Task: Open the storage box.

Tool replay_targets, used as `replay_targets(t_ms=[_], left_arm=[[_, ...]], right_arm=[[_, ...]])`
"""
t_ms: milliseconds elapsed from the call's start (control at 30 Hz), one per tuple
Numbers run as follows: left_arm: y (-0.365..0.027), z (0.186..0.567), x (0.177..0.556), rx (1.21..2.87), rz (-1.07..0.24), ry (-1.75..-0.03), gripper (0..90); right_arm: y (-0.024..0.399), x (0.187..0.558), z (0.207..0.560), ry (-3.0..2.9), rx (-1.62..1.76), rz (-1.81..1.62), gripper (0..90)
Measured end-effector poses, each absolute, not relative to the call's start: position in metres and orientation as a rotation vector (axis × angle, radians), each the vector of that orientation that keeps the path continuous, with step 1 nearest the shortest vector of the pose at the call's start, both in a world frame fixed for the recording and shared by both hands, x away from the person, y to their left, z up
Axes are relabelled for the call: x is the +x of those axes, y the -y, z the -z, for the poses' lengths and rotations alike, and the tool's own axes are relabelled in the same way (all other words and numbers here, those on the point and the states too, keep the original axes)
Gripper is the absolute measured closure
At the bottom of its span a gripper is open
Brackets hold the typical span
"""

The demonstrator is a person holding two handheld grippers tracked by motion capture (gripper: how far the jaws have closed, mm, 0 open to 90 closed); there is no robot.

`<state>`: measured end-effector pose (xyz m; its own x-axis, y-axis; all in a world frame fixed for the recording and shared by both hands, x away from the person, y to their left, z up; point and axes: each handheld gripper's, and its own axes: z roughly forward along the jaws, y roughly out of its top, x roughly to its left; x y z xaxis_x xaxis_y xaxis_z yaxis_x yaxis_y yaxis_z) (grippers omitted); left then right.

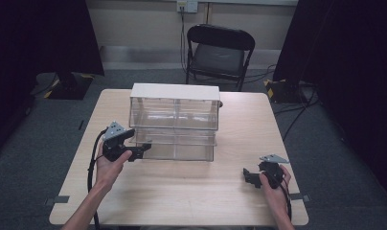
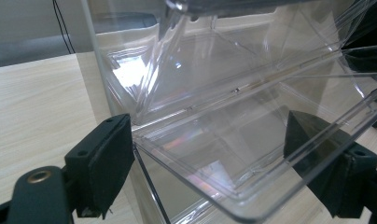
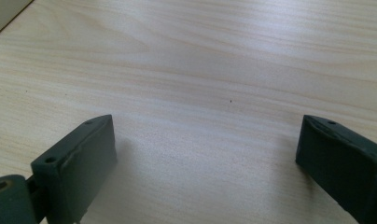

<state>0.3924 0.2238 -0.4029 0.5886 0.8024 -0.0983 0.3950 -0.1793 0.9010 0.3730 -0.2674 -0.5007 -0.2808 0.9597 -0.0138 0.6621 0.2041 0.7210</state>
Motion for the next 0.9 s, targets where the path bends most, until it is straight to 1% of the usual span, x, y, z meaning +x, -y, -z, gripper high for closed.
replay_targets(t_ms=[900], left_arm=[[-0.2225,0.4003,0.3949,1.787,-0.503,-0.981,15.2]], right_arm=[[0.2674,0.3732,0.5007,-2.021,1.507,-0.849,3.7]])
